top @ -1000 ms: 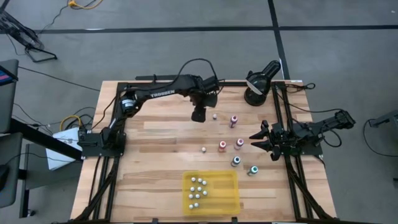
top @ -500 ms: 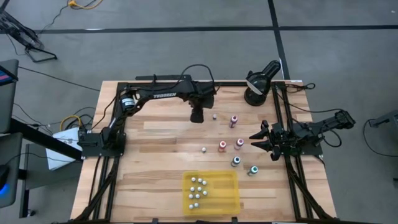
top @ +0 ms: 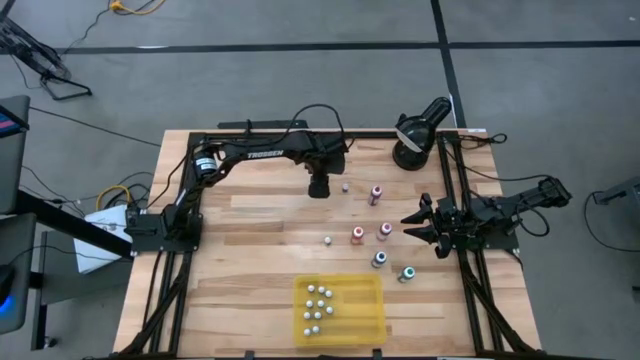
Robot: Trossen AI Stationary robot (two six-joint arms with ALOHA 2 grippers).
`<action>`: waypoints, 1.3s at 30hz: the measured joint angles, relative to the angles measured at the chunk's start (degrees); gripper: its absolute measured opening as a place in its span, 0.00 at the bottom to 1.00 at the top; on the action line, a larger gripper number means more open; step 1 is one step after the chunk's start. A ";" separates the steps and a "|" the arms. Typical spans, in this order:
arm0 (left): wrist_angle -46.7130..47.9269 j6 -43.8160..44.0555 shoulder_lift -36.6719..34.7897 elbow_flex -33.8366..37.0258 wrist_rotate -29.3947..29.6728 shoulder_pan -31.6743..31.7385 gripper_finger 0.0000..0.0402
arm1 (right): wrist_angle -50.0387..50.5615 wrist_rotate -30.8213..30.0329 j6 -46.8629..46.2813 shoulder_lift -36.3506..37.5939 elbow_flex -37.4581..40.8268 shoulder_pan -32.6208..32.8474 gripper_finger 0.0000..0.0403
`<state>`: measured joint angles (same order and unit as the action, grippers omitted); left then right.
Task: Pick & Place food coloring
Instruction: Put the small red food coloring bottle in the yellow bin
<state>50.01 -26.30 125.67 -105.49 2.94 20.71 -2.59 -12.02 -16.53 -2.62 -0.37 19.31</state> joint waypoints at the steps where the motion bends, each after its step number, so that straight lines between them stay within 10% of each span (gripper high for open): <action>1: -0.02 0.00 0.00 -0.02 -0.52 0.00 0.33 | 0.00 -0.01 0.00 0.00 0.01 -0.02 0.34; 26: 0.25 0.87 3.98 -0.02 2.02 -0.72 0.33 | 0.00 0.00 0.00 -0.01 0.00 -0.01 0.34; 39: 0.18 2.01 3.89 -0.04 -1.55 -0.77 0.13 | 0.00 0.00 0.00 -0.02 -0.01 0.00 0.34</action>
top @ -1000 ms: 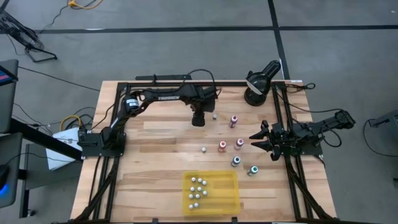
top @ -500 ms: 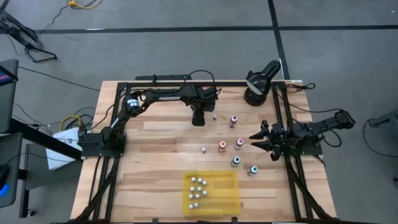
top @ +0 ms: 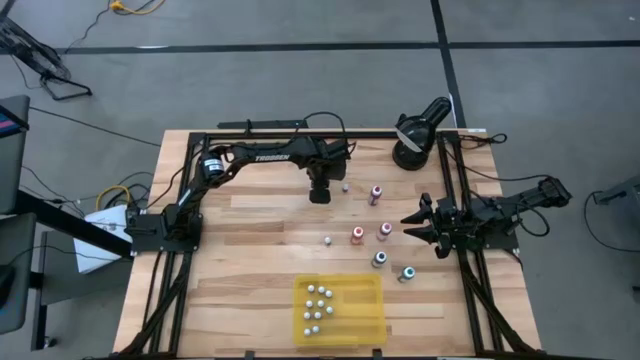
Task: Pick & Place food coloring
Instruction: Put the small red food coloring bottle in the yellow bin
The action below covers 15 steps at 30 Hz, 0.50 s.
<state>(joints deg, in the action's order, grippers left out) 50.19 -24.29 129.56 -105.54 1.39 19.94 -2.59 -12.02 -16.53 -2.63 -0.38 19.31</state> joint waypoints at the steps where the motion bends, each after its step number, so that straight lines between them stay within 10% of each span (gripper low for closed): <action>1: 0.00 0.02 0.00 0.00 -0.02 -0.09 0.13 | 0.00 0.01 0.00 0.00 0.02 -0.01 0.34; 15: 2.03 3.06 -8.11 0.00 -4.19 -2.06 0.15 | 0.00 0.00 0.00 0.00 0.01 -0.01 0.34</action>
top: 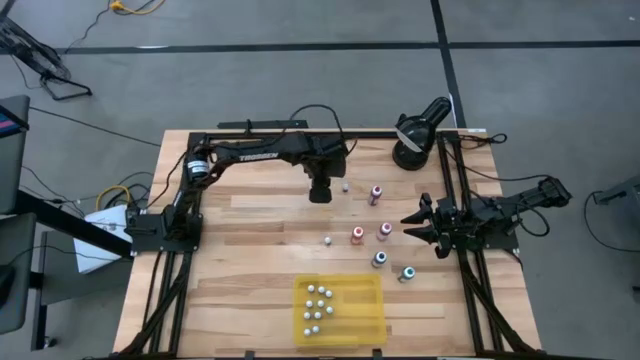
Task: Pick & Place food coloring
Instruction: Put the small red food coloring bottle in the yellow bin
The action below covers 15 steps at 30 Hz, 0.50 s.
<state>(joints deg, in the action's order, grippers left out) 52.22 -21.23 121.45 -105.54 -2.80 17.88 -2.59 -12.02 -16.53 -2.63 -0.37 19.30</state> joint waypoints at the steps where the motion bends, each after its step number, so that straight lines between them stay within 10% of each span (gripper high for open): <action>1: 0.16 -0.02 -1.08 0.00 -0.01 -0.35 0.16 | 0.00 0.01 0.00 0.00 -0.01 0.00 0.34; 15: 5.12 1.39 -12.82 -0.02 0.07 -11.52 0.18 | 0.00 0.01 0.00 0.01 0.00 -0.01 0.34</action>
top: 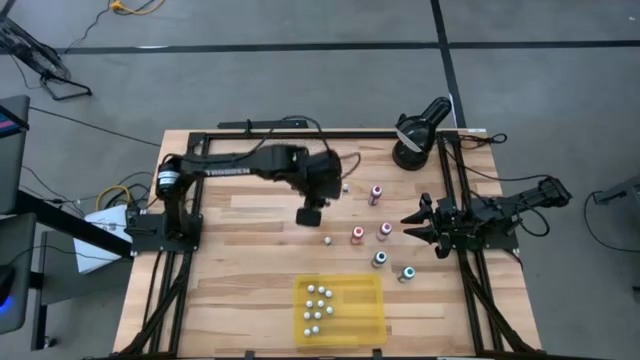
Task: Pick & Place food coloring
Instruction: Put the small red food coloring bottle in the yellow bin
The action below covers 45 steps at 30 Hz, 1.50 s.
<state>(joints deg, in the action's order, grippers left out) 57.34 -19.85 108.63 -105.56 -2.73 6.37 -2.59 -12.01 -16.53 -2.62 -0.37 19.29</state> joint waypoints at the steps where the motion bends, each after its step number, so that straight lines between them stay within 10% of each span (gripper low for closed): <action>1: 0.41 -0.16 -0.16 0.00 0.00 -1.27 0.18 | 0.00 0.00 0.00 -0.02 -0.01 0.02 0.34; 21: 7.87 -0.98 -0.30 0.00 0.47 -27.97 0.19 | 0.00 0.00 0.00 0.00 0.01 0.02 0.34; 45: 3.52 0.53 3.24 -4.57 7.26 -36.75 0.19 | -0.05 -0.02 0.00 0.00 -0.01 0.00 0.34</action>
<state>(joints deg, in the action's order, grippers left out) 60.86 -19.32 111.87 -110.13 4.53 -30.38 -2.64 -12.03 -16.53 -2.62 -0.38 19.29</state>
